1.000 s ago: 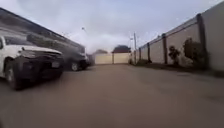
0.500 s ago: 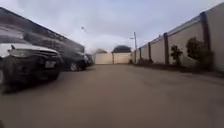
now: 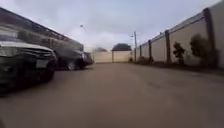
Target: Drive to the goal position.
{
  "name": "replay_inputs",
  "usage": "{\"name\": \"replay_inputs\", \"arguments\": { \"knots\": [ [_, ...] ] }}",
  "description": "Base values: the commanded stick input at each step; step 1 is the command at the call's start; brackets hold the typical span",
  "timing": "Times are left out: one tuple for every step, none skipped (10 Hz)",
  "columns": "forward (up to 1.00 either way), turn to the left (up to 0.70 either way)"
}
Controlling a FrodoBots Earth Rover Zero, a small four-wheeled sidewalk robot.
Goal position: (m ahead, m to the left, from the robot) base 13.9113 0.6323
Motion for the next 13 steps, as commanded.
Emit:
{"name": "replay_inputs", "arguments": {
  "knots": [
    [0.5, 0.0],
    [0.5, 0.0],
    [0.5, 0.0],
    [0.5, 0.0],
    [0.5, 0.0],
    [0.5, 0.0],
    [0.5, 0.0],
    [0.5, 0.0],
    [0.5, 0.0],
    [0.5, 0.0],
    [0.5, 0.0],
    [0.5, 0.0],
    [0.5, 0.0]
  ]
}}
